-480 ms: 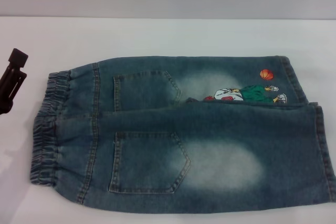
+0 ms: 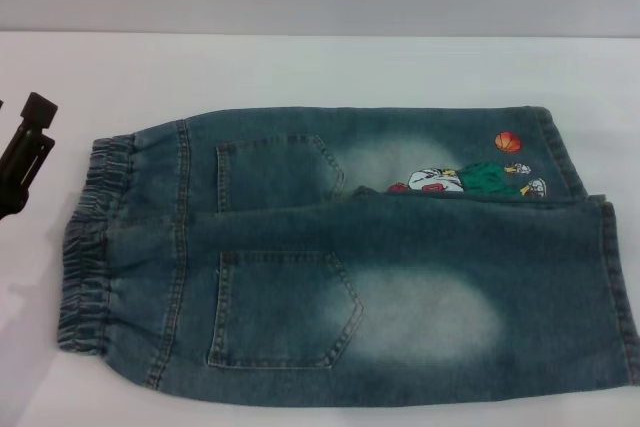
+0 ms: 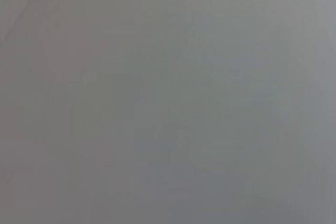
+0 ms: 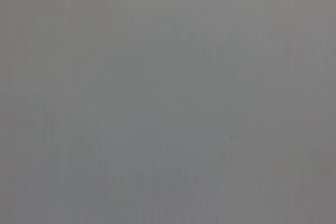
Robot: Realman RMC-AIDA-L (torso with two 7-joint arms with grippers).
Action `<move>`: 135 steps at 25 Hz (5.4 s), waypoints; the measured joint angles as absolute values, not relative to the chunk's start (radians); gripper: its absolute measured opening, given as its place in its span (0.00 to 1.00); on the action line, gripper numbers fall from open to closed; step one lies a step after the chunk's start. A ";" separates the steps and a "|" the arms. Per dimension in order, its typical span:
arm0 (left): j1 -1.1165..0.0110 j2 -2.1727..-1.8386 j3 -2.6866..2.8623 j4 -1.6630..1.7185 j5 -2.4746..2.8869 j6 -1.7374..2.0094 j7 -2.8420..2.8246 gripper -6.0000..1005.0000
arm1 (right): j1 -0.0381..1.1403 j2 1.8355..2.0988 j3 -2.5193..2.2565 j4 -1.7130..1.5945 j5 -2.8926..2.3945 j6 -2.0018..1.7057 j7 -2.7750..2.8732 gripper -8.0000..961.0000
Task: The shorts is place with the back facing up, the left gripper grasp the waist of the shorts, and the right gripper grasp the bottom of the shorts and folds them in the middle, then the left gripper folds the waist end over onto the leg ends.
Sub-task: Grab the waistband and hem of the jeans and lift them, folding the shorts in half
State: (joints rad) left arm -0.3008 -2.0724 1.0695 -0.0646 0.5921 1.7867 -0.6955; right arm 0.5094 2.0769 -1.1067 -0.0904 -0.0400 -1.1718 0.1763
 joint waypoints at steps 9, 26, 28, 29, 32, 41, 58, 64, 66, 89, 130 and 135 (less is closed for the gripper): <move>-0.311 -2.051 1.137 0.058 0.592 1.748 -0.919 0.84 | 0.519 2.078 -1.110 -0.093 -0.038 -1.172 0.176 0.58; -0.416 -1.778 1.187 0.532 1.137 1.653 -1.854 0.84 | 0.523 2.078 -1.105 -0.093 -0.038 -1.172 0.184 0.58; -0.404 -1.772 1.039 0.594 1.358 1.703 -1.981 0.84 | 0.524 2.078 -1.104 -0.093 -0.038 -1.167 0.184 0.58; -0.396 -1.771 0.982 0.612 1.449 1.726 -2.021 0.84 | 0.526 2.077 -1.104 -0.093 -0.038 -1.161 0.184 0.58; -0.368 -1.771 0.859 0.630 1.620 1.773 -2.066 0.84 | 0.533 2.075 -1.104 -0.092 -0.038 -1.142 0.184 0.58; -0.284 -1.782 0.713 0.641 1.908 1.790 -2.102 0.84 | 0.544 2.074 -1.103 -0.093 -0.038 -1.132 0.185 0.58; -0.255 -1.835 0.704 0.634 2.021 1.704 -2.146 0.84 | 0.544 2.074 -1.103 -0.093 -0.040 -1.132 0.186 0.58; -0.275 -1.847 0.704 0.634 2.066 1.660 -2.158 0.84 | 0.543 2.072 -1.103 -0.092 -0.041 -1.132 0.185 0.58; -0.278 -1.848 0.704 0.634 2.074 1.654 -2.161 0.84 | 0.543 2.072 -1.103 -0.093 -0.042 -1.132 0.185 0.58; -0.290 -1.853 0.709 0.634 2.134 1.620 -2.166 0.84 | 0.545 2.072 -1.103 -0.094 -0.043 -1.132 0.186 0.58; -0.337 -1.876 0.658 0.633 2.126 1.673 -2.180 0.84 | 0.546 2.071 -1.103 -0.094 -0.038 -1.132 0.186 0.58; -0.345 -1.881 0.663 0.633 2.132 1.673 -2.180 0.84 | 0.550 2.071 -1.103 -0.093 -0.038 -1.132 0.186 0.58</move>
